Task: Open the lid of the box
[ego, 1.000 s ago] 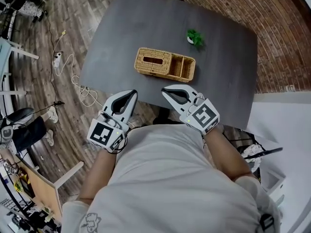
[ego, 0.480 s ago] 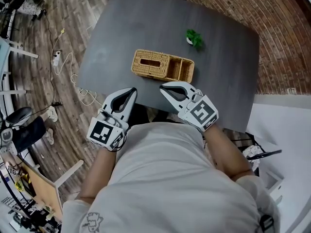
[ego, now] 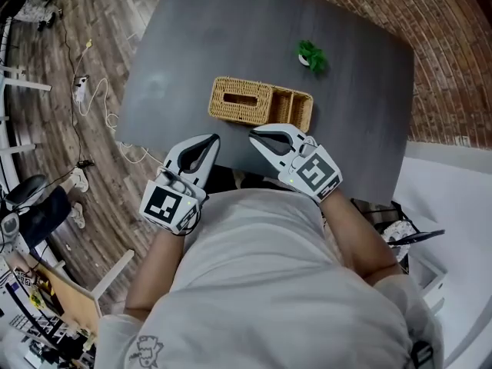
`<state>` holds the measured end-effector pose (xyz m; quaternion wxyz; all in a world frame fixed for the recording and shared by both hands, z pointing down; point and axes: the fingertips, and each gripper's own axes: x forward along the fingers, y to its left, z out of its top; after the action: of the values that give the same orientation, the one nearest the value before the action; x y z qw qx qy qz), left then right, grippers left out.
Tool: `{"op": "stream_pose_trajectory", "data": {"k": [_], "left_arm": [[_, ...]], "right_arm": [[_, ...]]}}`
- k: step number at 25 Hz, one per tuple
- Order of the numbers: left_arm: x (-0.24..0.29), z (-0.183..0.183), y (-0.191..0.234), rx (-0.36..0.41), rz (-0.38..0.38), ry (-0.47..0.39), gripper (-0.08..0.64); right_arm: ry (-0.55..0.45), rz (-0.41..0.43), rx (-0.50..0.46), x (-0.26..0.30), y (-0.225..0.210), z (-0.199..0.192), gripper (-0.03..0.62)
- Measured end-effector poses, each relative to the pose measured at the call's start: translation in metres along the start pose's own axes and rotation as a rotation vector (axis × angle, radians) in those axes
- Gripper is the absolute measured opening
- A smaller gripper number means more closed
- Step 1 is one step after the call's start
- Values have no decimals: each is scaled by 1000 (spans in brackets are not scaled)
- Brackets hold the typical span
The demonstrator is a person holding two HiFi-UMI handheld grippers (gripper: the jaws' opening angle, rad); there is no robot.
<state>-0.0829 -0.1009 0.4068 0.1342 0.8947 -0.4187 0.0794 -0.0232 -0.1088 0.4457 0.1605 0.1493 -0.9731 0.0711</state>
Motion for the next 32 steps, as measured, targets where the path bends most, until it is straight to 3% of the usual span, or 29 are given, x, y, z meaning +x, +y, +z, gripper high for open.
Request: {"op": "stream_pose_trajectory", "data": {"k": [10,19,32], "left_arm": [[10,-18,36,-35,-34,45,11],[20,-45,66,-77,-71,96,11],[44,-79,97,-121,-125,139,11]], "right_arm": [[89,15,23,40,-21,-31,106],[252,11,28,70,-38,-77,186],[468,-7,-80,104,-54,-130,236]]}}
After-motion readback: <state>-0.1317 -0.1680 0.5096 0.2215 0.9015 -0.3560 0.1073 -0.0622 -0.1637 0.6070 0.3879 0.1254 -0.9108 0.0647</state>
